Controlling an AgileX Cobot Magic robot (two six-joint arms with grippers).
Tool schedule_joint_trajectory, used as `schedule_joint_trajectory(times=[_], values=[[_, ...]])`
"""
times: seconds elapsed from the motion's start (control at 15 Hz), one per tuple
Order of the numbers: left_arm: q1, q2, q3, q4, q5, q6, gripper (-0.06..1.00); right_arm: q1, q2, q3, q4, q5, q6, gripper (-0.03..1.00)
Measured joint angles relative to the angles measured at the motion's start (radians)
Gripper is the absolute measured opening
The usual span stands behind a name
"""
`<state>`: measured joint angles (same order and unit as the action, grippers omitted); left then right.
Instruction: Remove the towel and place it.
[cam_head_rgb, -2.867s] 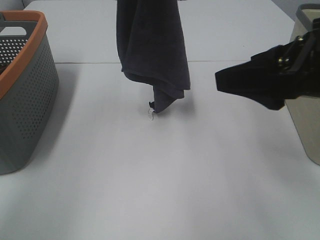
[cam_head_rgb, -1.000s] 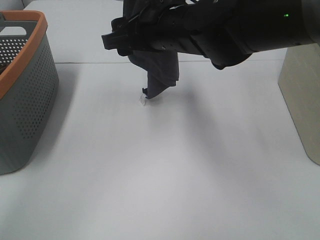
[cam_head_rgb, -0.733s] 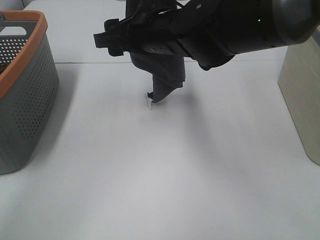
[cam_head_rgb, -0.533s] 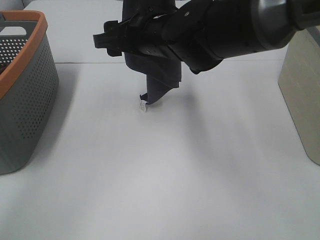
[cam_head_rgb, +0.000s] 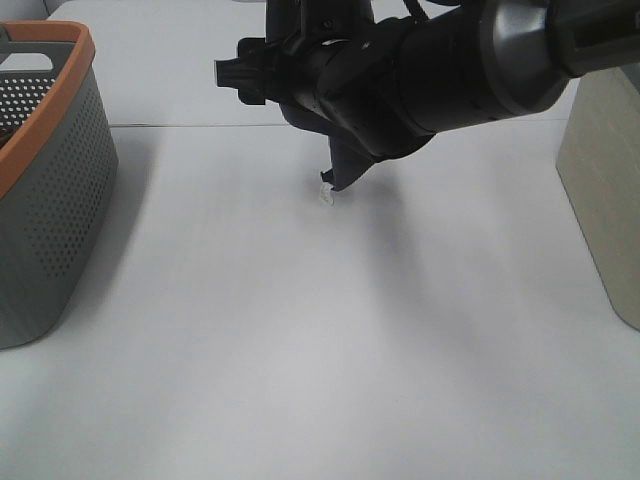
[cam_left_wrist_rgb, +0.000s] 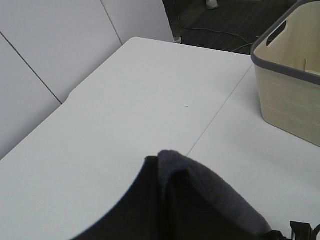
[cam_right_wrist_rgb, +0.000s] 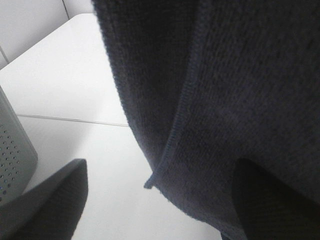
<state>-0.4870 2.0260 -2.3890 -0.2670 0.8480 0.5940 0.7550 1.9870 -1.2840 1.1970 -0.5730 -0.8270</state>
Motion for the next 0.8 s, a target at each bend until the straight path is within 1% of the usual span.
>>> schedule_joint_trajectory(times=[0.07,0.13,0.27,0.4,0.53,0.8], values=[[0.0,0.0,0.0,0.0,0.0,0.0,0.0,0.0,0.006,0.0,0.009,-0.013,0.0,0.71],[0.0,0.0,0.0,0.0,0.0,-0.003,0.0,0.0,0.027,0.0,0.043,-0.059,0.0,0.71],[0.0,0.0,0.0,0.0,0.0,-0.003,0.0,0.0,0.039,0.0,0.06,-0.089,0.013,0.71],[0.0,0.0,0.0,0.0,0.0,-0.003,0.0,0.0,0.044,0.0,0.062,-0.105,0.081,0.71],[0.0,0.0,0.0,0.0,0.001,-0.003,0.0,0.0,0.056,0.0,0.062,-0.121,0.116,0.71],[0.0,0.0,0.0,0.0,0.023,-0.003,0.0,0.0,0.077,0.0,0.071,-0.138,0.132,0.7]])
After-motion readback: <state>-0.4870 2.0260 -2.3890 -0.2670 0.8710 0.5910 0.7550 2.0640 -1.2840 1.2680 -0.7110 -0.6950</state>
